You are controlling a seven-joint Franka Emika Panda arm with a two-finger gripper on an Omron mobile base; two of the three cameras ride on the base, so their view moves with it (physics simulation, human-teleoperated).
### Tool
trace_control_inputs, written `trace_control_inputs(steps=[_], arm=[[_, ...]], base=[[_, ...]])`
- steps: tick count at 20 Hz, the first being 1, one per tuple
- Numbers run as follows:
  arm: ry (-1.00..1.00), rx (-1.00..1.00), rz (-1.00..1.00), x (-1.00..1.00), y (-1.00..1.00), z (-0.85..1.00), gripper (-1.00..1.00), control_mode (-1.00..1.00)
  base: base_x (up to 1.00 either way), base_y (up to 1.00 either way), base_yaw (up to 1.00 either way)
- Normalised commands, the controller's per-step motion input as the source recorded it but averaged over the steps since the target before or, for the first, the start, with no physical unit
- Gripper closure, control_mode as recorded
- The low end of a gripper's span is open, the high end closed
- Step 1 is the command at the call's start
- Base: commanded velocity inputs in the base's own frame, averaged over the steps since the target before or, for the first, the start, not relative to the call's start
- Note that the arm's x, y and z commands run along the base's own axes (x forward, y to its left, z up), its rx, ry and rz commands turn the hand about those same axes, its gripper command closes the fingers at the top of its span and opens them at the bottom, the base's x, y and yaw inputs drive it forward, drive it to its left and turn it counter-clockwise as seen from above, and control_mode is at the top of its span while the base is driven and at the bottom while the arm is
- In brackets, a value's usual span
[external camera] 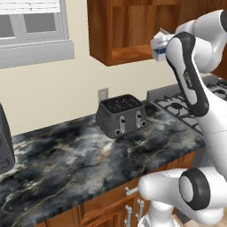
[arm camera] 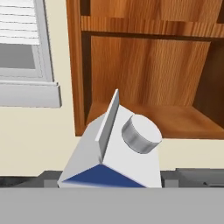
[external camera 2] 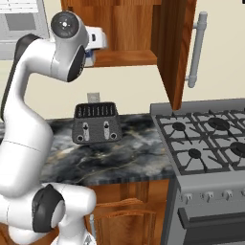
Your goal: Pick the milk, bottled water from the counter and place them in the open cabinet.
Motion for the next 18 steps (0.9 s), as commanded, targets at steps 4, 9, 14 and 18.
trace_control_inputs(steps=[4,9,14,18], arm=[[0.0,0.0,0.0,0.52,0.0,0.0,1.0,-1.0],[0.0,0.0,0.0,0.47,0.0,0.0,1.0,-1.0],[0.0,0.0,0.0,0.48,0.0,-0.01,1.0,-1.0],[0.0,0.0,0.0,0.41,0.0,-0.07,1.0,-1.0]], base=[[0.0,0.0,0.0],[0.0,0.0,0.0],[0.0,0.0,0.0],[0.0,0.0,0.0]])
